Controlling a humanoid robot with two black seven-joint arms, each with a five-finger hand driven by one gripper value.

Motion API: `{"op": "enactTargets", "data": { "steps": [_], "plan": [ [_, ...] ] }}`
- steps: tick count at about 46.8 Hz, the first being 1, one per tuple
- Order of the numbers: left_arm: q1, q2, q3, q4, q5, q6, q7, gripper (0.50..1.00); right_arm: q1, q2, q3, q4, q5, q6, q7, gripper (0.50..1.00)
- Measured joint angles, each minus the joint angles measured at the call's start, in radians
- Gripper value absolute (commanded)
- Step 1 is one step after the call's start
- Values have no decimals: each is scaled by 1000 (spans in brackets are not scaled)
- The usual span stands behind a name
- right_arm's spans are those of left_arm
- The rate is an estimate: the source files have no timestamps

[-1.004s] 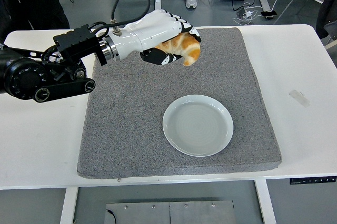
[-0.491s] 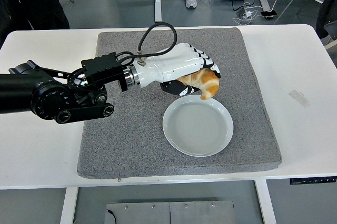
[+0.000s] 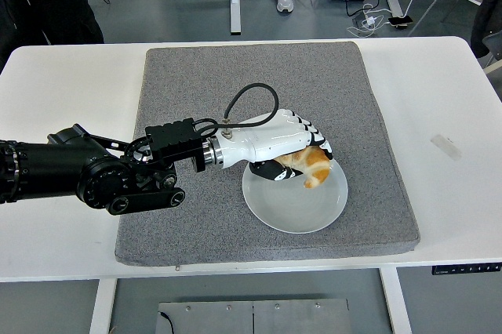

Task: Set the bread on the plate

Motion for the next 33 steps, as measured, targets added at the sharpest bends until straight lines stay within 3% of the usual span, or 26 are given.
{"op": "enactTargets", "data": {
  "steps": [33],
  "plan": [
    [60,-19,55,39,49,0,0,500,0,0,0,0,0,0,0,1000]
  ]
}}
